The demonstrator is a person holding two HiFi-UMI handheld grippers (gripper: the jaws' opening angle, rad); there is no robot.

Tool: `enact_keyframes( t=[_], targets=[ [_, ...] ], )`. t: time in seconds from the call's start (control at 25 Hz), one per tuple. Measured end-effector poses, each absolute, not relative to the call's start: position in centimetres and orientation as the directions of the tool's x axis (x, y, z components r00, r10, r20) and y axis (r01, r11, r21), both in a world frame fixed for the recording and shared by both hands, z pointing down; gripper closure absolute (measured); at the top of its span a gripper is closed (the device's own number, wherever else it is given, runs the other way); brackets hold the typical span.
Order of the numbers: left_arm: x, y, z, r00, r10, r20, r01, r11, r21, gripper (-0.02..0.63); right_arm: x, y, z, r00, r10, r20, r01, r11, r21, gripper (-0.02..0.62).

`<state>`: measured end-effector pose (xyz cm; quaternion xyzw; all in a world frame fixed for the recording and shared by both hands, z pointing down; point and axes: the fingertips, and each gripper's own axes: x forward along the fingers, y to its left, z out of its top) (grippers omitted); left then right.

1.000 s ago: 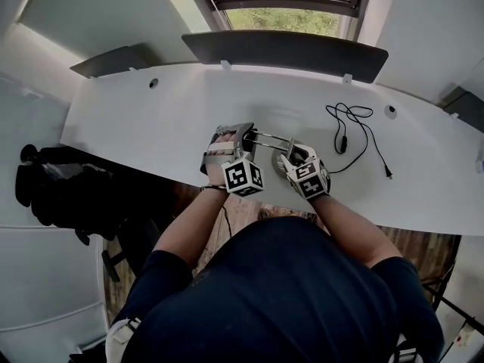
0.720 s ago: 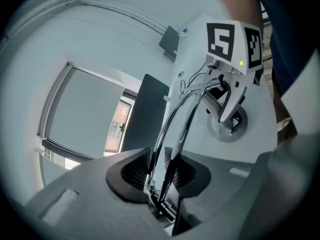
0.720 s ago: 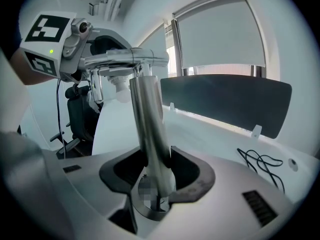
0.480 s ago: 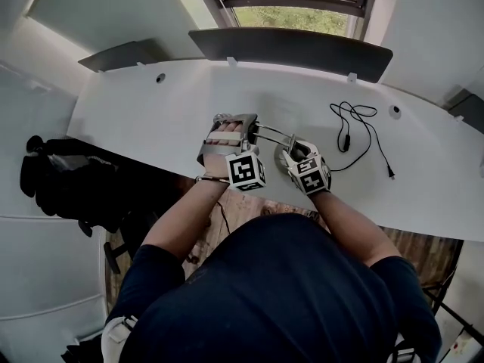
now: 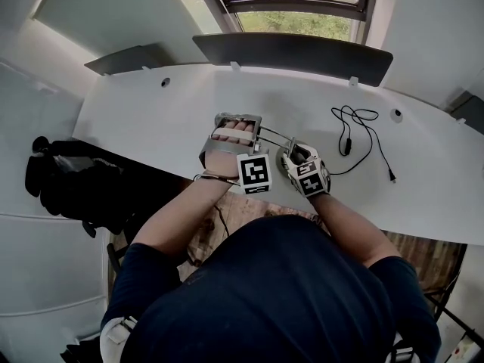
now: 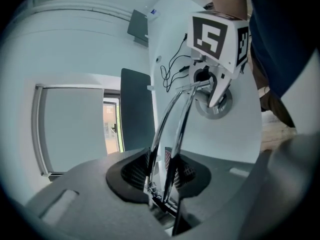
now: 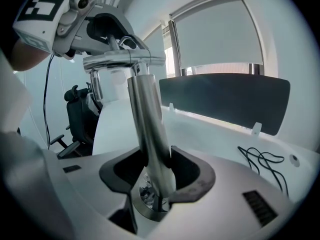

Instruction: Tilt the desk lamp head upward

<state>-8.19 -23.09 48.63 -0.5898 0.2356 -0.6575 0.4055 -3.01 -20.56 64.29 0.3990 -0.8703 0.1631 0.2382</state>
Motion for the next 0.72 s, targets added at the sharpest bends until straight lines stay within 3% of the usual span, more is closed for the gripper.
enact_keyframes(
  t=[0.36, 0.72],
  targets=[
    [-7.4, -22.0, 48.0, -0.070, -0.756, 0.650, 0.444, -0.608, -0.659, 0.509, -3.2, -20.3, 63.9, -0.570, -0.618, 0.541, -0.781, 0.612, -0.123, 0.430],
    [-6.2, -21.4, 47.7, -0.079, -0.742, 0.666, 0.529, -0.597, -0.603, 0.518, -3.3, -20.4, 64.0, -0.560, -0.622, 0.548, -0.778, 0.621, -0.090, 0.431]
  ],
)
